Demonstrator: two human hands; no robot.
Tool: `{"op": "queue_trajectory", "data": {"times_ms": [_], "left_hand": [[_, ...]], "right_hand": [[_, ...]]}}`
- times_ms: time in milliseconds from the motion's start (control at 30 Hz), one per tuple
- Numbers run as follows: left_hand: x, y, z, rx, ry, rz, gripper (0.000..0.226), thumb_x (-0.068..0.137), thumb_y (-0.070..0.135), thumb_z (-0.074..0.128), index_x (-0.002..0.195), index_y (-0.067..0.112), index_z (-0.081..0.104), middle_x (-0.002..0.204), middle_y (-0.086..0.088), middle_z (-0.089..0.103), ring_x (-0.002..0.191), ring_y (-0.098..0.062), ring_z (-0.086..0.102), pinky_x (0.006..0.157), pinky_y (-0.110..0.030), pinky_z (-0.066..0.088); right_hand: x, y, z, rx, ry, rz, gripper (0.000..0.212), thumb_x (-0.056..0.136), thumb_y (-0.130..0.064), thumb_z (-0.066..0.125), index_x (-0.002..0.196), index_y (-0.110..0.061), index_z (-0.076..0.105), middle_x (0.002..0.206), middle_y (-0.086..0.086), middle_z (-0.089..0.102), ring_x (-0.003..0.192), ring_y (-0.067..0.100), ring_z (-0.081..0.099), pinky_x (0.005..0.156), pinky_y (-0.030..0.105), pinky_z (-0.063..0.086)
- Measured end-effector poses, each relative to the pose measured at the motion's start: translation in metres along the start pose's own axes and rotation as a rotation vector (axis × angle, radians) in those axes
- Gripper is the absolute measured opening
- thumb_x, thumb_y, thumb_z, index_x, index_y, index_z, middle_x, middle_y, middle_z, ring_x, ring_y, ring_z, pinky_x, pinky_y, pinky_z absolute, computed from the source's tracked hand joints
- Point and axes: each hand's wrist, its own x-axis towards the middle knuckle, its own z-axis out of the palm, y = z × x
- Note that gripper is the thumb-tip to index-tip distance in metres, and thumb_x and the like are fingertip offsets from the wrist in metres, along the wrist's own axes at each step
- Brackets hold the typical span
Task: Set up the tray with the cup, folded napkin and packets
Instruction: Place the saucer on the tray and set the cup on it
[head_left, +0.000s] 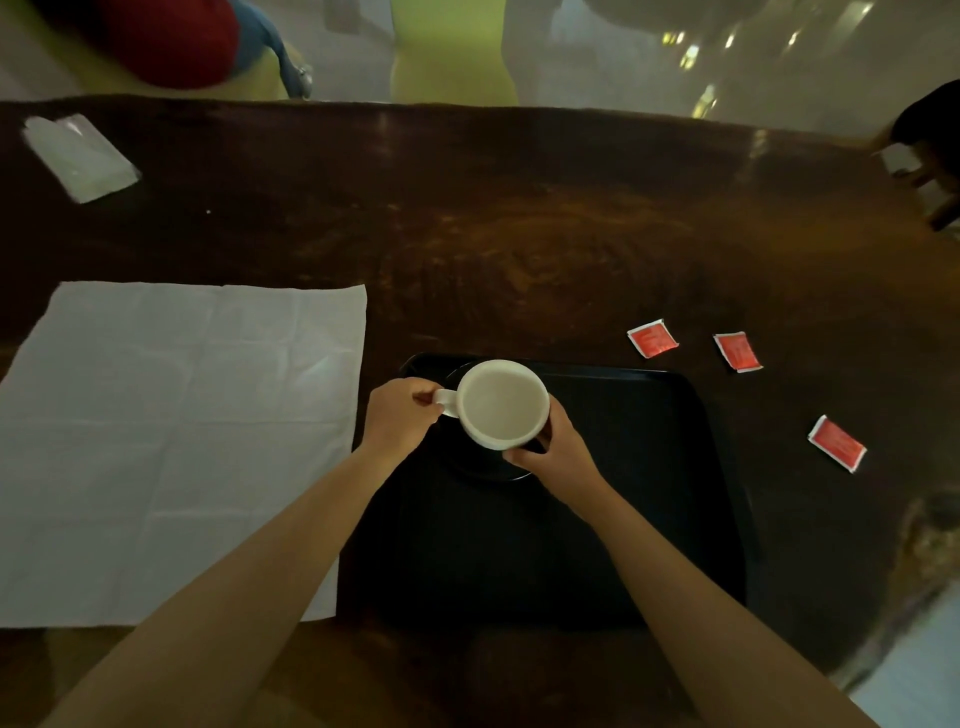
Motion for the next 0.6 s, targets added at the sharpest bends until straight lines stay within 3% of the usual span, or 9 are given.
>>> {"op": "queue_trajectory", "data": {"times_ms": [367,600], "left_hand": [[-0.001,0.001,0.003,0.018,0.046,0.028,0.024,0.091,0.019,0.054,0.111,0.011,0.065,0.106,-0.009,0.067,0.096,-0.021,0.061,0.076,-0.022,0.039],[-0.001,0.001,-0.003,0.013,-0.028,0.021,0.025,0.088,0.016,0.058,0.112,0.01,0.063,0.106,-0.01,0.068,0.095,-0.022,0.062,0.08,-0.027,0.044]], "right_hand": [[0.004,0.0,-0.002,-0.002,-0.015,0.02,0.08,0.072,-0.005,0.076,0.137,-0.022,0.032,0.135,-0.004,0.041,0.12,0.005,0.039,0.097,0.023,0.035],[0.004,-0.014,-0.01,-0.045,-0.093,0.062,0.077,0.073,0.0,0.073,0.135,-0.02,0.032,0.135,0.001,0.041,0.122,0.011,0.041,0.097,0.025,0.037]]}}
